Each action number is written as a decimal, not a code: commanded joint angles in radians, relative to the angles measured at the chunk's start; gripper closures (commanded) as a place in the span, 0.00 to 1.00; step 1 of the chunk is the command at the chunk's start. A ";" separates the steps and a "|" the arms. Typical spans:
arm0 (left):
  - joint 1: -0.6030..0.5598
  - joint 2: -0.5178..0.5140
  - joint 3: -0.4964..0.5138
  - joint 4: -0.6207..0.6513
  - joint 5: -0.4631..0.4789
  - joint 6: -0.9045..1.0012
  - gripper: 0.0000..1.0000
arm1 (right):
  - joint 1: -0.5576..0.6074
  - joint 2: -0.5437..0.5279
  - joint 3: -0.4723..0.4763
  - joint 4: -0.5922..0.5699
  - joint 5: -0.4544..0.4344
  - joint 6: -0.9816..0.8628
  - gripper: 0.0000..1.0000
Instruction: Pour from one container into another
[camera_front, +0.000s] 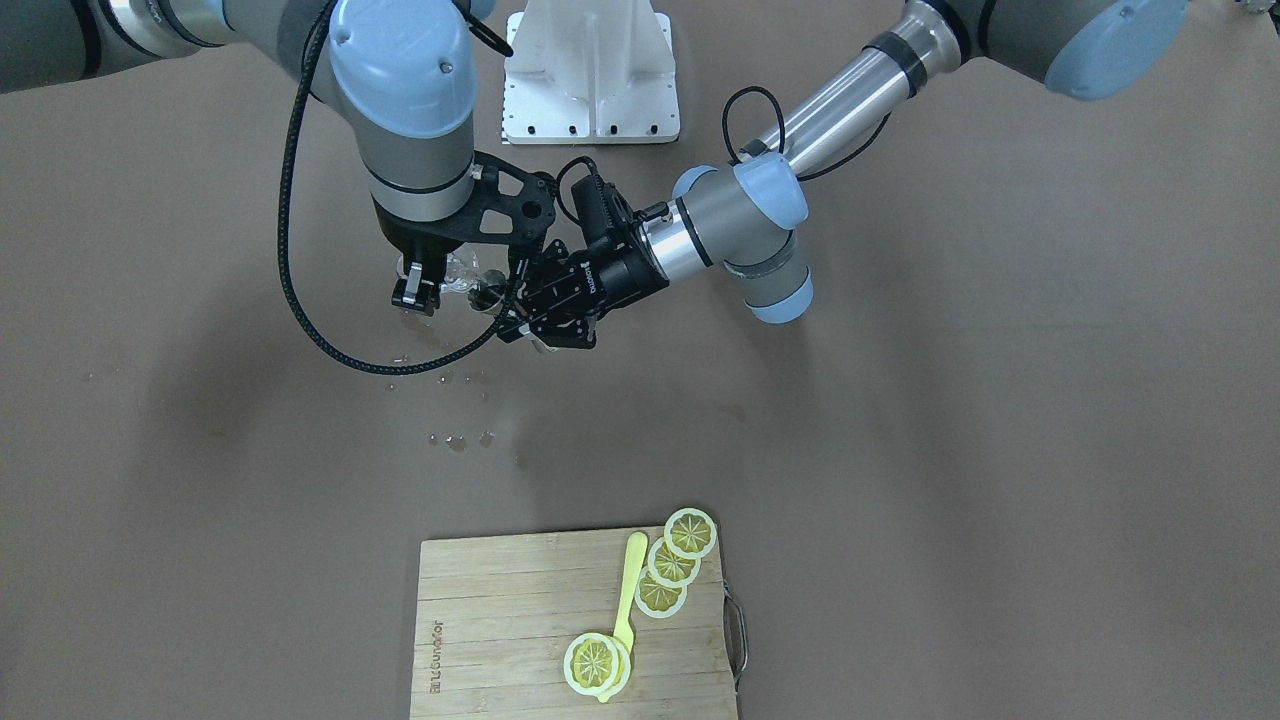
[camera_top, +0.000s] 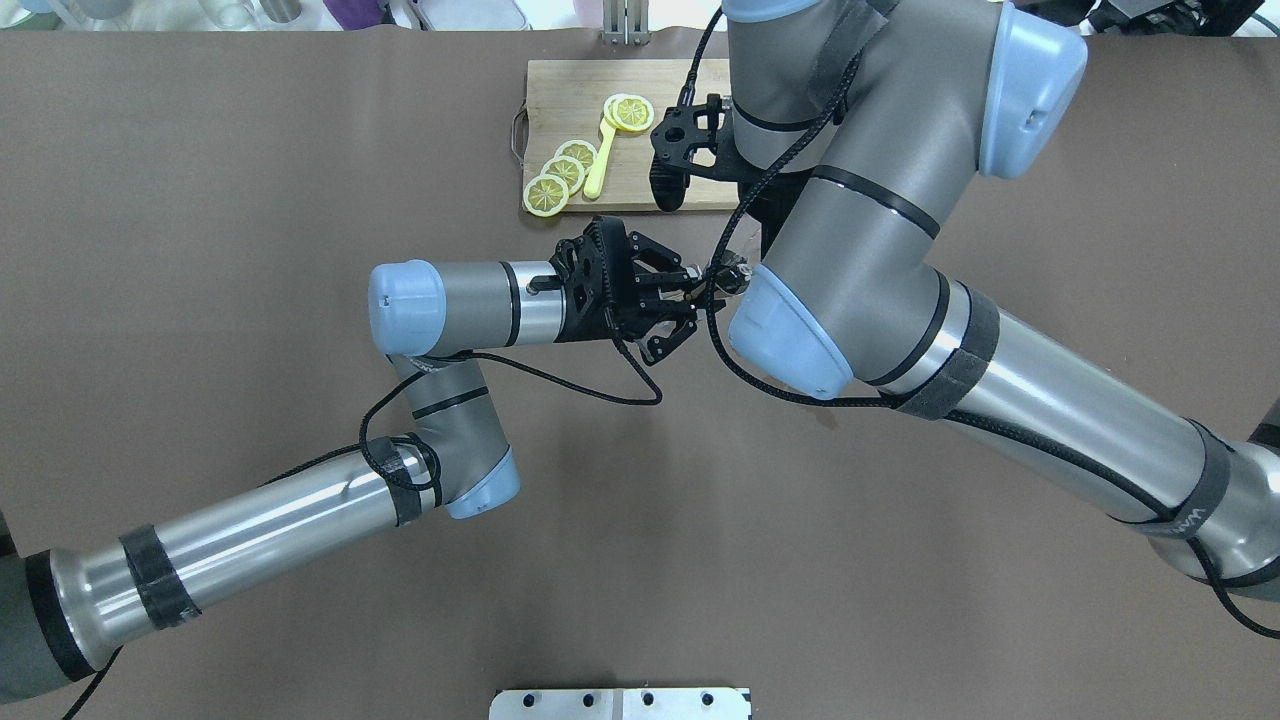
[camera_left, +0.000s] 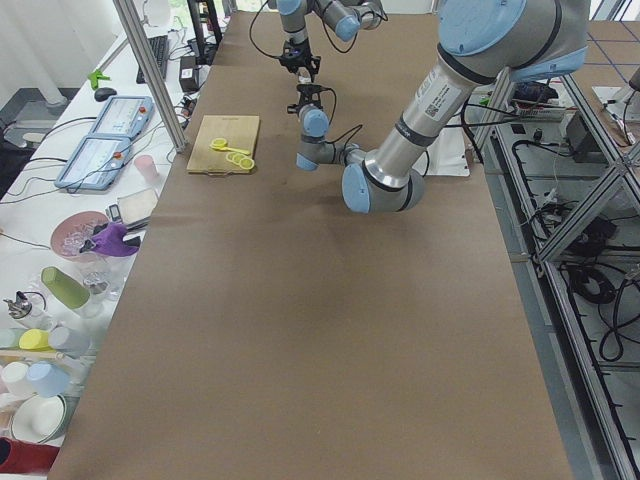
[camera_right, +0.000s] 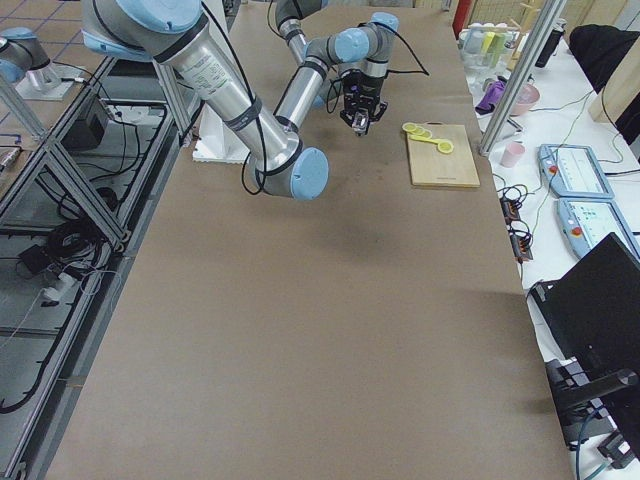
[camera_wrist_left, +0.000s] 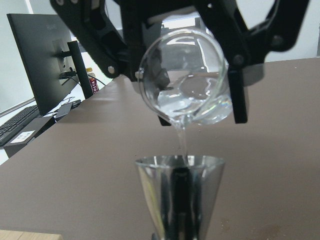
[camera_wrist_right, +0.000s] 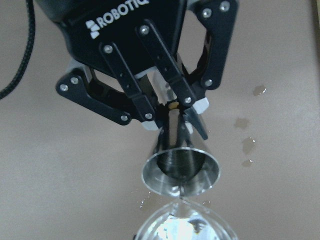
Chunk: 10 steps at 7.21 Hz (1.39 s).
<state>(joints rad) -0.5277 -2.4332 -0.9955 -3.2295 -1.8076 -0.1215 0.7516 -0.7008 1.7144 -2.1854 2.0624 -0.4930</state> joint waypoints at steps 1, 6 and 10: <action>0.000 -0.001 0.000 0.000 0.001 0.000 1.00 | 0.002 -0.023 0.002 0.085 -0.002 0.014 1.00; 0.003 -0.001 0.000 0.000 0.001 0.000 1.00 | 0.011 -0.132 0.144 0.136 0.002 0.053 1.00; 0.003 0.000 0.000 -0.001 0.001 -0.001 1.00 | 0.040 -0.293 0.258 0.303 0.010 0.116 1.00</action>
<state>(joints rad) -0.5246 -2.4342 -0.9956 -3.2293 -1.8070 -0.1215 0.7843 -0.9209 1.9208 -1.9418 2.0702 -0.3951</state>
